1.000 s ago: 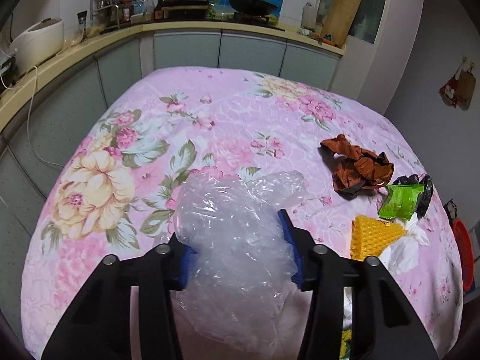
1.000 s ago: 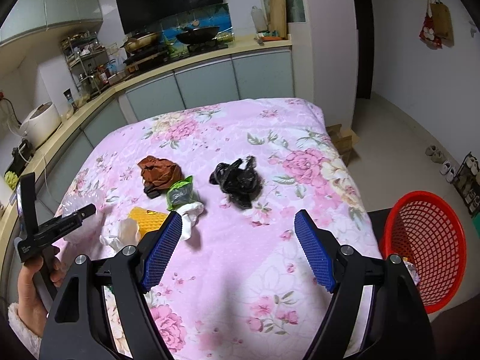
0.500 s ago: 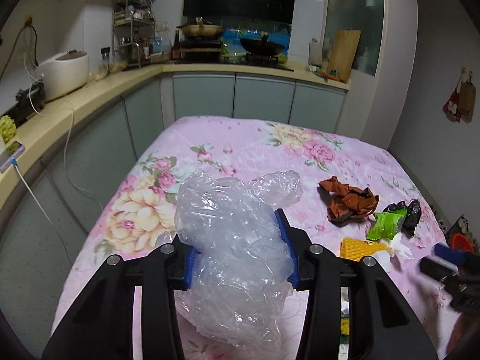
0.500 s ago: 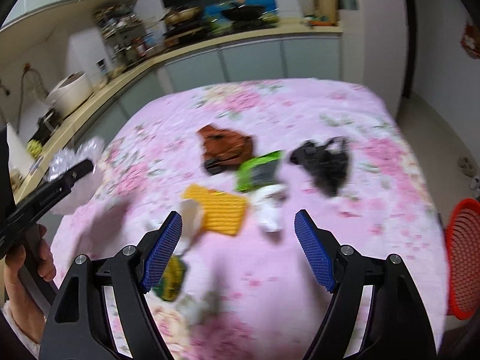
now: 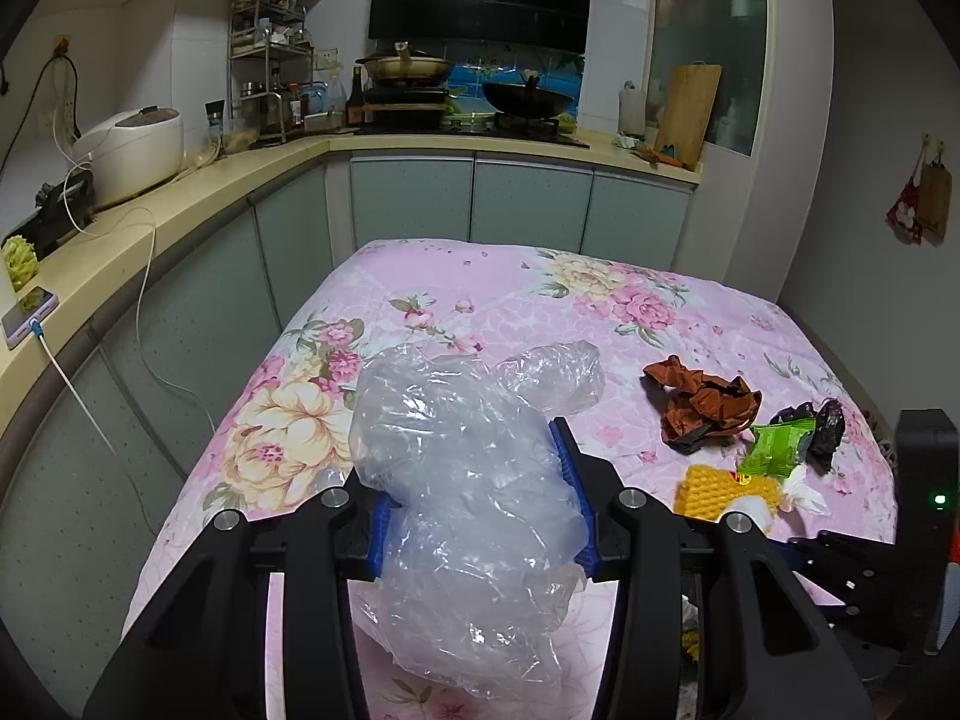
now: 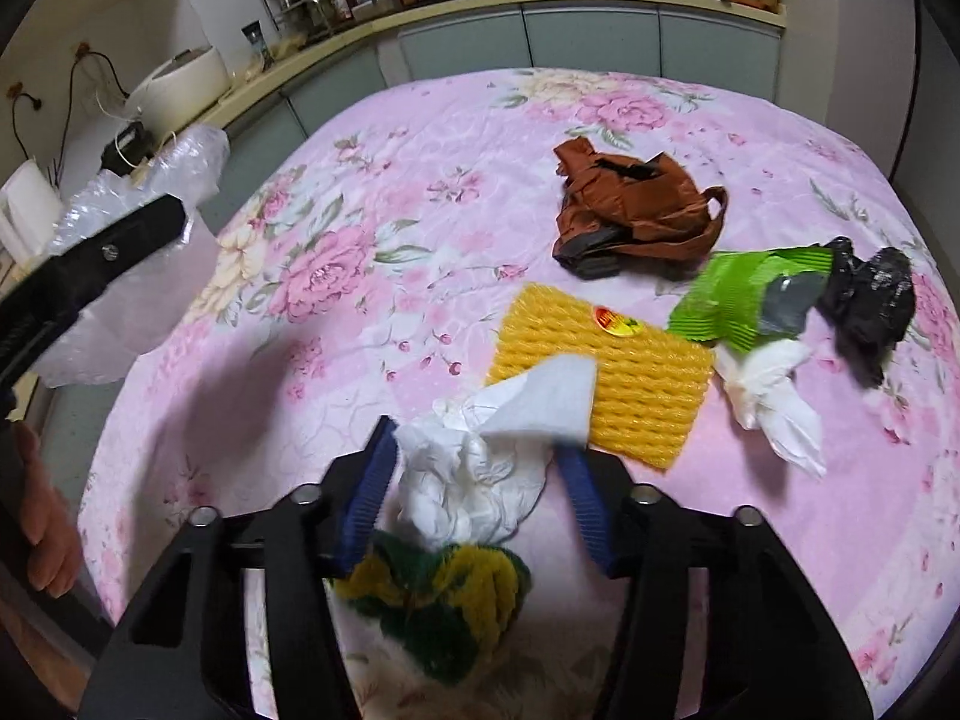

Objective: Collect trash
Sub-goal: 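Grasp the clear plastic bag with the left tool while the right tool grasps the white tissue, then lift the plastic bag and tissue and carry both over the red basket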

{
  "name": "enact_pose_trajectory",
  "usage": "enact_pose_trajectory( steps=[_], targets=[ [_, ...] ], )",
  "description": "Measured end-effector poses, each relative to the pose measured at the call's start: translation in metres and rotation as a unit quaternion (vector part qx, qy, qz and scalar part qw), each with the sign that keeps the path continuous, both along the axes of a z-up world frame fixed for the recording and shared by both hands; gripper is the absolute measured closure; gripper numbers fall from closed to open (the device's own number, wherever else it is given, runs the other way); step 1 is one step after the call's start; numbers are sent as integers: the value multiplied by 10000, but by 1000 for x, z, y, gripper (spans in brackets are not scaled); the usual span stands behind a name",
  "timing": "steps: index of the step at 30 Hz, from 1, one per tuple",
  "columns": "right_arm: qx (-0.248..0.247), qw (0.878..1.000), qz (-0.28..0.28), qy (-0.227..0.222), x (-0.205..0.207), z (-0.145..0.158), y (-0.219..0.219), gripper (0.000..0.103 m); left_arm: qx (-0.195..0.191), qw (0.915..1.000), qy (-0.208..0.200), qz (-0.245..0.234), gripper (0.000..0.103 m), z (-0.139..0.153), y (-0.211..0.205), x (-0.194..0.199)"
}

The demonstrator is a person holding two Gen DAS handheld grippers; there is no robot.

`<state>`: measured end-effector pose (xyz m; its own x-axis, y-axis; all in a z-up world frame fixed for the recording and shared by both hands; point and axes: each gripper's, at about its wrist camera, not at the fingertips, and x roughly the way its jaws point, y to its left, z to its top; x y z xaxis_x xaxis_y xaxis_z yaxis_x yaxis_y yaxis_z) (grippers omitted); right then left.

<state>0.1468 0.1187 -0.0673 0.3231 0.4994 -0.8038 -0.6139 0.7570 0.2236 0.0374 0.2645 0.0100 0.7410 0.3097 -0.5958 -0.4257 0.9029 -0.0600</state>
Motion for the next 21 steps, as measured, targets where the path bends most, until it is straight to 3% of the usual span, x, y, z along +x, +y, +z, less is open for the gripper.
enact_pose_trajectory(
  steps=[8, 21],
  targets=[
    [78, 9999, -76, -13, 3, 0, -10, 80, 26, 10000, -22, -15, 61, -1, 2, -1],
    [554, 9965, -500, -369, 4, 40, -60, 82, 143, 9997, -176, -74, 61, 13, -13, 0]
  ],
)
